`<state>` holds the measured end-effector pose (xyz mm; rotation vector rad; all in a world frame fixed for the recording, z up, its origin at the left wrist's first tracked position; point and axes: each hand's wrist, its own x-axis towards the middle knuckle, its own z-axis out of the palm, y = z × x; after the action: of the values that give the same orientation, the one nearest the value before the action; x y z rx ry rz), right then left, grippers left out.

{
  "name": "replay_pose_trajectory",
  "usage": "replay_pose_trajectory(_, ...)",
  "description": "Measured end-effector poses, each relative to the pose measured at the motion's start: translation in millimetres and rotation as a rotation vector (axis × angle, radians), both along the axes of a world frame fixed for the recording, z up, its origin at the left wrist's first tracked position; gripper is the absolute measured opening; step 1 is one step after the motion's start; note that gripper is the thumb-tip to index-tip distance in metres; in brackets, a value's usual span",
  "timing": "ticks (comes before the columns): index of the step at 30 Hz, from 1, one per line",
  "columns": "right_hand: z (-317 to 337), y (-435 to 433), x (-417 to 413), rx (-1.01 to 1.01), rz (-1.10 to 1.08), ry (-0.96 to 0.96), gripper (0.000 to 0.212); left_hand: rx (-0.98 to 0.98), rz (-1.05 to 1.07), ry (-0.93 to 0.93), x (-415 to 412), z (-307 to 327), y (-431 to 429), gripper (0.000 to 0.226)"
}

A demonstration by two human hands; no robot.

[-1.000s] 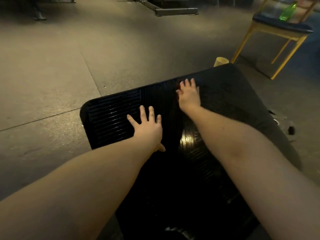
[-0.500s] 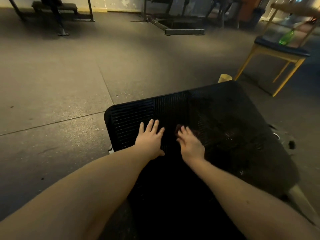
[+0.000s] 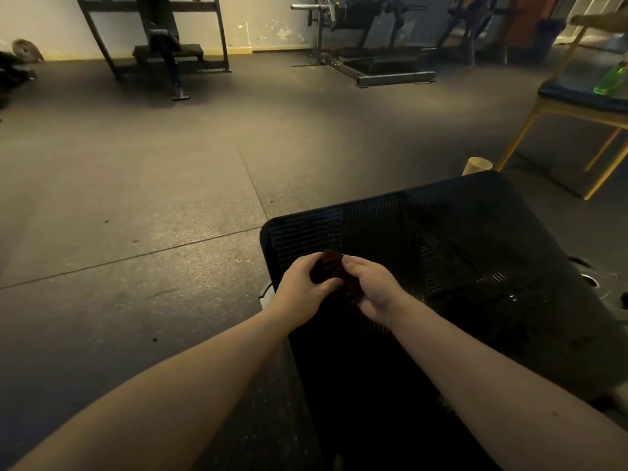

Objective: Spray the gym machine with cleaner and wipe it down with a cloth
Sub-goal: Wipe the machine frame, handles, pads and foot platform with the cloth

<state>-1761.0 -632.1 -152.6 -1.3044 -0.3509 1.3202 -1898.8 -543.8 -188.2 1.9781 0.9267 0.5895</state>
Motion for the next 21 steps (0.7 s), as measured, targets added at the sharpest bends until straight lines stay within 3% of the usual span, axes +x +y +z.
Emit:
replay_pose_trajectory(2, 4.0, 7.3, -0.4, 0.016, 0.032, -0.013, 0.031, 0.029, 0.061, 0.018, -2.3, 8.2, 9.9, 0.039)
replay_pose_trajectory(4, 1.3, 16.9, 9.3, 0.008, 0.05, -0.207, 0.029, 0.097, 0.13, 0.082, 4.0, 15.6, 29.3, 0.033)
replay_pose_trajectory(6, -10.0, 27.4, 29.0, -0.086, 0.09, -0.636, 0.035, 0.213, 0.202, 0.155, 16.9, 23.5, 56.3, 0.035)
replay_pose_trajectory(8, -25.3, 35.8, 45.8, -0.243, 0.313, -1.02, 0.052, 0.321, 0.226, 0.2, 32.5, 31.3, 81.2, 0.036)
replay_pose_trajectory(11, -49.3, 43.7, 50.9, -0.402, 0.548, -1.159, 0.064, 0.427, 0.038, 0.438, 58.4, 24.8, 102.2, 0.044)
replay_pose_trajectory(14, -61.6, 49.3, 46.6, -0.458, 0.562, -1.278, 0.067, 0.547, -0.091, 0.654, 79.3, -0.1, 106.1, 0.059)
replay_pose_trajectory(21, -65.9, 49.9, 48.3, -0.504, 0.58, -1.368, 0.073, 0.77, -0.146, 0.5, 91.9, -26.0, 123.1, 0.041)
